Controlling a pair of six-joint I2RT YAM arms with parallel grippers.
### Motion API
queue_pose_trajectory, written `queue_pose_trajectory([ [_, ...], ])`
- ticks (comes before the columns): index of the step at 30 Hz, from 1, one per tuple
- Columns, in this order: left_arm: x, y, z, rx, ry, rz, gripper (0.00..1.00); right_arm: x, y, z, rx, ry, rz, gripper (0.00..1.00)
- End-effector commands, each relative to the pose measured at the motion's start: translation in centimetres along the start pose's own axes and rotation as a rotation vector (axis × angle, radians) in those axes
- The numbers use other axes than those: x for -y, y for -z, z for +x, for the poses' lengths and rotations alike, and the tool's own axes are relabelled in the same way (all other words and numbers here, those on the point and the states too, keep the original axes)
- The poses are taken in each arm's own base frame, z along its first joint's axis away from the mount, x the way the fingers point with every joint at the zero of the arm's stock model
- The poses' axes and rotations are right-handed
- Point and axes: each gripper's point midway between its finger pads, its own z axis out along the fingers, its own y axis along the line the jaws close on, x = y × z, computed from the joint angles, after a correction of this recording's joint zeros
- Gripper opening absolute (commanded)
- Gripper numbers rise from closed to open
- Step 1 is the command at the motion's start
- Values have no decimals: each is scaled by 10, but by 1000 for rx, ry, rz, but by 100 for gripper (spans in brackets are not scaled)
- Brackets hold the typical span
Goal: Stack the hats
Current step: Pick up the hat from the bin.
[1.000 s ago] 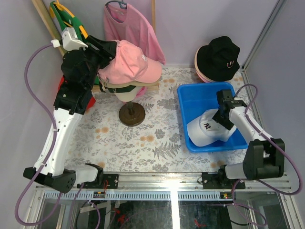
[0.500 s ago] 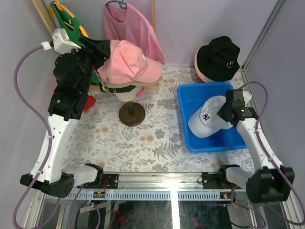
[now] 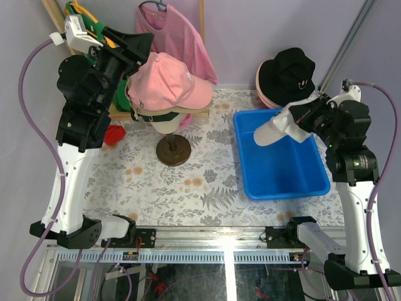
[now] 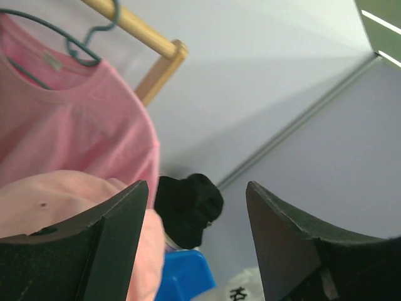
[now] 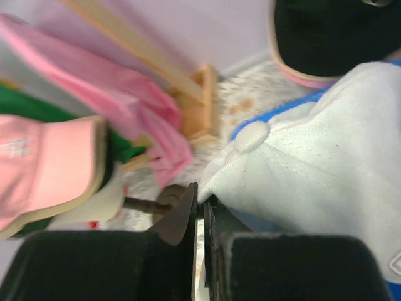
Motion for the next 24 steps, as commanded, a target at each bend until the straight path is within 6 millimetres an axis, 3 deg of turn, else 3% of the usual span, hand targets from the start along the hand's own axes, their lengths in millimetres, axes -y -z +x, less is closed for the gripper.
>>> queue_pose_trajectory([
  [1,40,0,15,-111,52,189,64,-92,32,-39,66,23,-408,0],
  [6,65,4,22,-178,85,315,68,-165,70,-69,87,10,-761,0],
  [11,86,8,30,-276,163,437,69,-217,113,-92,80,2,-1069,0],
  [18,111,15,34,-391,318,610,69,-258,167,-122,62,-46,-1406,0],
  [19,113,16,36,-412,336,627,69,-263,182,-128,82,-35,-1467,0],
  [24,124,28,40,-487,433,730,70,-277,212,-150,92,-82,-1639,0],
])
